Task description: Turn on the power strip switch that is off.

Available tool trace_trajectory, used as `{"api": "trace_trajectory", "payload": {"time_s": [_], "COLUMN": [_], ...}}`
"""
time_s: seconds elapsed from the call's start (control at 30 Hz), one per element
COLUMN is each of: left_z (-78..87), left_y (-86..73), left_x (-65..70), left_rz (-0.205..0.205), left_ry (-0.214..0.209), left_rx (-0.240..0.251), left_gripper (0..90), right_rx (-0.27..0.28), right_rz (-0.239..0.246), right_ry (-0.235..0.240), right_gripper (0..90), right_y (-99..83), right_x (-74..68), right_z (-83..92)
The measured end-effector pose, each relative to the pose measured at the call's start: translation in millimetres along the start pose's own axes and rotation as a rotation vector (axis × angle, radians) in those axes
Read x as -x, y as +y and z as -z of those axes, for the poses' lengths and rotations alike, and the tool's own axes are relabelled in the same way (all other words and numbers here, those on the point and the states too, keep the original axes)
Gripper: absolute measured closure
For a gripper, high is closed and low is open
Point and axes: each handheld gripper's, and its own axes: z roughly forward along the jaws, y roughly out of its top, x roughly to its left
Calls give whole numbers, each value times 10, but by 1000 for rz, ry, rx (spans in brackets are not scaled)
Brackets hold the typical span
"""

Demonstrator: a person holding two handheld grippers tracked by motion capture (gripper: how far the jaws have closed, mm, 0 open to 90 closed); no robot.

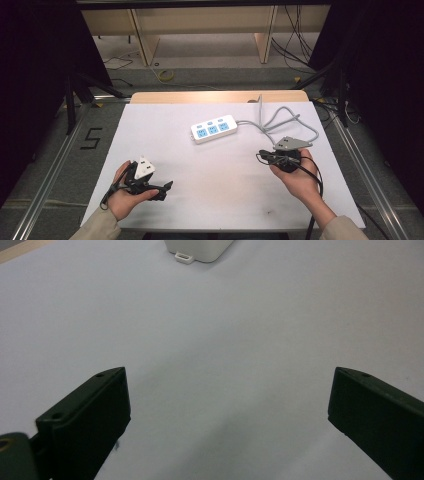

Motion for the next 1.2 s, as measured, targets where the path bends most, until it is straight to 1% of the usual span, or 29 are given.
{"api": "trace_trajectory", "payload": {"time_s": [0.23,0.53,0.8,0.9,1.2], "left_z": [0,-3,-5,-5,-4], "left_y": [0,-2,-5,-5,-9], "left_x": [1,2,6,3,4], "left_rz": [-1,-3,-1,-7,-4], "left_ry": [0,-1,-4,-5,-5], "left_rx": [-1,-2,-9,-12,-13], "left_gripper": [30,31,32,32,33], "right_rx": [0,-1,-1,-6,-23], "right_rz": [7,4,5,3,9], "right_ry": [-4,-3,-4,-2,11], "right_gripper": [900,900,900,900,900], "right_y": [83,157,225,244,318], "right_x": [-1,-1,1,-1,0], "right_z": [-86,-175,-229,-255,-364]}}
